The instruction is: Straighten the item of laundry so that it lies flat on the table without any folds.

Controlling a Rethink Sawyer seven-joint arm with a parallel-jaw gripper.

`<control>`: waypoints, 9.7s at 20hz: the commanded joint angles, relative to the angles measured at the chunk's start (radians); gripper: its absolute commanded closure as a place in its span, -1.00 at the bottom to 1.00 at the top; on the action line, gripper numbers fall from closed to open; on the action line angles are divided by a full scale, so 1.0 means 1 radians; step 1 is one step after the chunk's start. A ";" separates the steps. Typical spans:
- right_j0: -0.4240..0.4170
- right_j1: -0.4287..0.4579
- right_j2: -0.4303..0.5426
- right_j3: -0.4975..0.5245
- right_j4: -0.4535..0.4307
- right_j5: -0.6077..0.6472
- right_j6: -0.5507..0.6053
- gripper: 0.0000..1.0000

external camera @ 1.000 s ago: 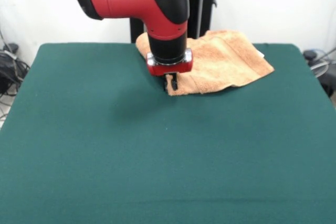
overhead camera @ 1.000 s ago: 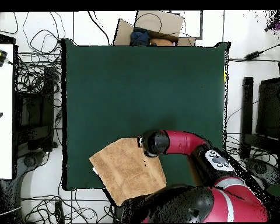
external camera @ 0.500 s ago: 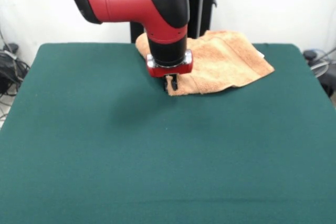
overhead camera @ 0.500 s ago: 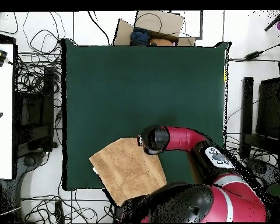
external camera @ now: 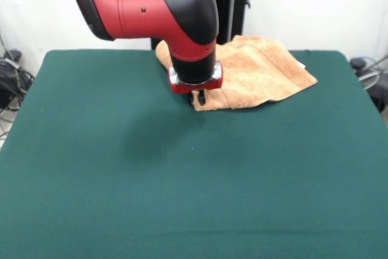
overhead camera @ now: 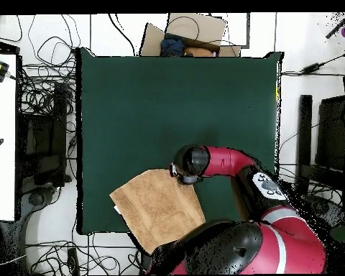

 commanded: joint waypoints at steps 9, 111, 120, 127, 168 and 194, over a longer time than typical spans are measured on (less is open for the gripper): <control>0.042 0.017 0.094 -0.173 0.002 0.118 -0.046 1.00; 0.081 0.093 0.012 -0.257 -0.012 0.206 -0.061 1.00; 0.052 0.070 0.020 -0.204 -0.029 0.167 -0.049 1.00; 0.032 0.067 0.020 -0.173 -0.039 0.135 -0.048 1.00; 0.096 0.042 0.080 -0.276 -0.157 0.086 -0.069 1.00; 0.163 0.002 0.085 -0.495 -0.117 0.440 -0.166 1.00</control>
